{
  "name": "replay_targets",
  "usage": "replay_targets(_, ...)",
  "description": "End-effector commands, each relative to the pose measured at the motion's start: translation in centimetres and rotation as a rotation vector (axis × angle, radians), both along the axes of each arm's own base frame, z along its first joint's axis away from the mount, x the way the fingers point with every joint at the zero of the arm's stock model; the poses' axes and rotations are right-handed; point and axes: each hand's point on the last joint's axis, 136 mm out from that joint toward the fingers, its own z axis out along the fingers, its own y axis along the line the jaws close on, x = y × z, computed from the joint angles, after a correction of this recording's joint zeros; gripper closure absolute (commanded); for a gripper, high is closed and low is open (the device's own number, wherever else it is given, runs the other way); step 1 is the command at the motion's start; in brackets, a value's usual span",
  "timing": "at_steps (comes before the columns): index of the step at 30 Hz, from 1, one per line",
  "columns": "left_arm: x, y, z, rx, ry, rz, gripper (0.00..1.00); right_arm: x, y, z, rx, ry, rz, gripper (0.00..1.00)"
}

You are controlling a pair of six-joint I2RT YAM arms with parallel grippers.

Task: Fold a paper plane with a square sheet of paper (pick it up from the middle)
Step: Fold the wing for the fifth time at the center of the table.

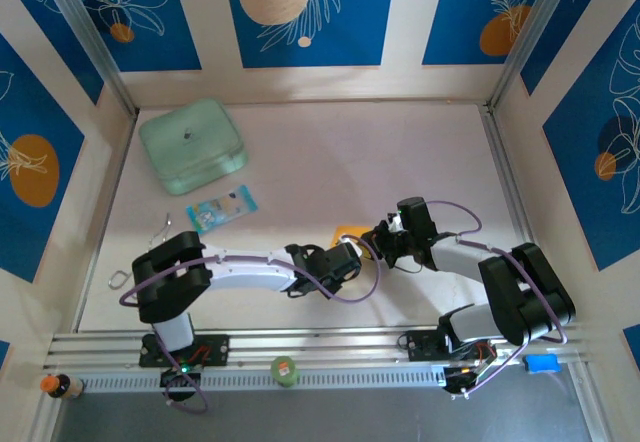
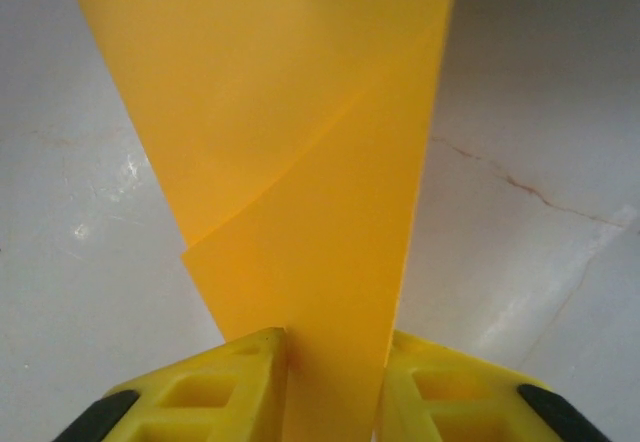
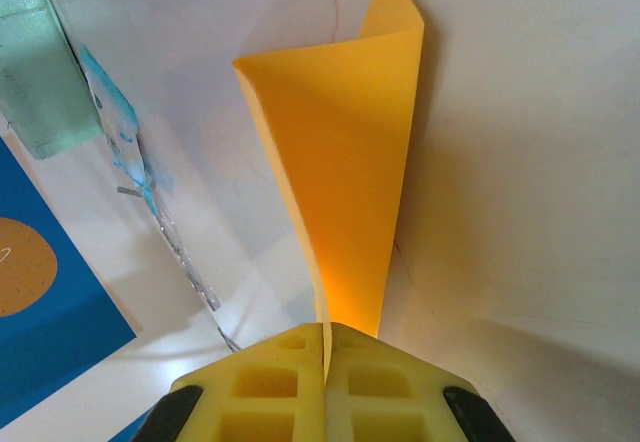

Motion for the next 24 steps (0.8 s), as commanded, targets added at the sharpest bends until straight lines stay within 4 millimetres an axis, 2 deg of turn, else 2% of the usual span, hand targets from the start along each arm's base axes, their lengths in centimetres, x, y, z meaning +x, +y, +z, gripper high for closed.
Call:
replay_targets(1,-0.19,0.00,-0.25,0.029,-0.004,-0.013,0.76,-0.51,-0.15,0.09,-0.001,0.022,-0.007,0.98)
replay_targets(12,-0.05,0.15,-0.39,0.033,-0.008,0.003,0.85,-0.47,-0.31,0.15,0.001,0.018,-0.010,0.98)
replay_targets(20,0.02,0.23,-0.42,0.034,-0.011,0.010,0.79,-0.49,-0.38,0.06,-0.001,0.018,-0.012,0.98)
replay_targets(24,0.02,0.26,-0.53,0.039,-0.009,0.011,0.81,-0.46,-0.33,0.09,0.001,0.018,-0.010,0.98)
